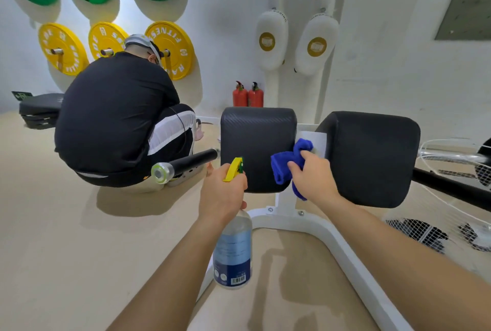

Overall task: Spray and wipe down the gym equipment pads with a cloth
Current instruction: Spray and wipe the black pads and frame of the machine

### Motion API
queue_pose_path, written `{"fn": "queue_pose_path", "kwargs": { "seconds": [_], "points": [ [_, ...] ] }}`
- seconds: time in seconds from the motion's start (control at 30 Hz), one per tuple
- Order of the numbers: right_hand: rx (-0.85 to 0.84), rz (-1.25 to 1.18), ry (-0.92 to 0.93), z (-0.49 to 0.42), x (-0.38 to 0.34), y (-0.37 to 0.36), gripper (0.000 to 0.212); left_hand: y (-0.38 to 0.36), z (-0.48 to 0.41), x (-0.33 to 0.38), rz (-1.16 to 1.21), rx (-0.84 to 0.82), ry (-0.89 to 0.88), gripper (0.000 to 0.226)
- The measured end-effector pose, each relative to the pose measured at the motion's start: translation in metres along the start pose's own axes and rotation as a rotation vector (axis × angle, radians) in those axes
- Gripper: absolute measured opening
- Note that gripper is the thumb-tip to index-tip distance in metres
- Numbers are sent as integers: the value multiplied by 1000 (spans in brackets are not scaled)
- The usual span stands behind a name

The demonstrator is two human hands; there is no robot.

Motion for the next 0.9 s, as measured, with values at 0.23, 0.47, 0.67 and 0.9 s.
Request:
{"fn": "queue_pose_path", "kwargs": {
  "seconds": [0.23,0.47,0.67,0.9],
  "points": [
    [-22,-83,-54,-23,-58,63,14,45,13,28,12,12,162,17],
    [-190,-72,-68,-29,-141,108,21,111,31,83,-37,25,291,16],
    [-351,-46,-19,-25,-224,134,14,182,48,138,-58,-11,368,13],
    [-447,-39,-97,-17,-270,136,20,249,18,161,-112,-187,397,20]
  ]
}}
Point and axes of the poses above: each hand's wrist, its own z-axis away from the middle knuckle, its own y-axis out of the back of the hand, x = y × z, the point moved 7 cm from there along -z, towards the middle knuckle, and after that the axes turned 7 degrees about z, right-handed, at the moved point
